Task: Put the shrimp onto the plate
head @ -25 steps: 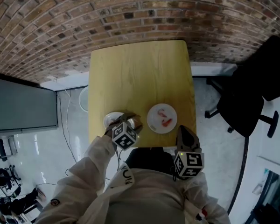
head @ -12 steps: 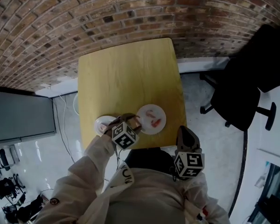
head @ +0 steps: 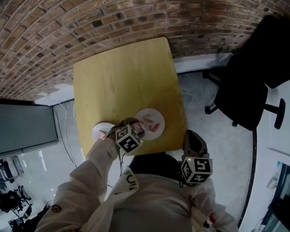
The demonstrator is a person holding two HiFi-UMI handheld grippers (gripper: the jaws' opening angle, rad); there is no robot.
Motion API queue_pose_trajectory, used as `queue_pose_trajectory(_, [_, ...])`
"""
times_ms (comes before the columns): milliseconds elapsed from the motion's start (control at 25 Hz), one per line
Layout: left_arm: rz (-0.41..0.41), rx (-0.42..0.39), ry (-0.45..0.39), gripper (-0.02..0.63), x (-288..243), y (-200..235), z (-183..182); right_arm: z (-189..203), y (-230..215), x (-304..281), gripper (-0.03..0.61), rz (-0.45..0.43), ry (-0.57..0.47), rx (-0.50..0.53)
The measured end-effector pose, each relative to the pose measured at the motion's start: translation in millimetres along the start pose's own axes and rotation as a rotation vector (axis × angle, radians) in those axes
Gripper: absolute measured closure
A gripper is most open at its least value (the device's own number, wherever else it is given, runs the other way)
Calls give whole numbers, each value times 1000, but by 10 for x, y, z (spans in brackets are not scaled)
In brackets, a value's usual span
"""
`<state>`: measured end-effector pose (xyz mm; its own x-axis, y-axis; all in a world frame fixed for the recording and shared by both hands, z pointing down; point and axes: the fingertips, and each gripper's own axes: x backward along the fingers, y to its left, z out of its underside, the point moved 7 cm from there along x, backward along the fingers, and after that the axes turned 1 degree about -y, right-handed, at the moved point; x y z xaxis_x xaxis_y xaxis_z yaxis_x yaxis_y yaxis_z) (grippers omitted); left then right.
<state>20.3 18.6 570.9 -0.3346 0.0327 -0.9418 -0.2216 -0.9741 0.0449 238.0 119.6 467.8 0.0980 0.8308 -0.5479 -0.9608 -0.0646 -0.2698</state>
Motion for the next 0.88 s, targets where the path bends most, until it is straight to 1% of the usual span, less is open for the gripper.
queue_pose_trajectory(120, [39,-16,53,365,-25,-26,-27,-12,-48,4,555,5,-2,-5])
queue_pose_trajectory(200, [49,-21,74,365,-38,-16,-51,-18,-78,10,555,11,-4,-10])
queue_pose_trajectory(480, [66,-40,110,365,-73,17,-163,4,-187,37,555,25,-5,-29])
queue_pose_trajectory(880, [72,-33,151,364,-130,13,-253,27,-309,55,555,34,-6,-43])
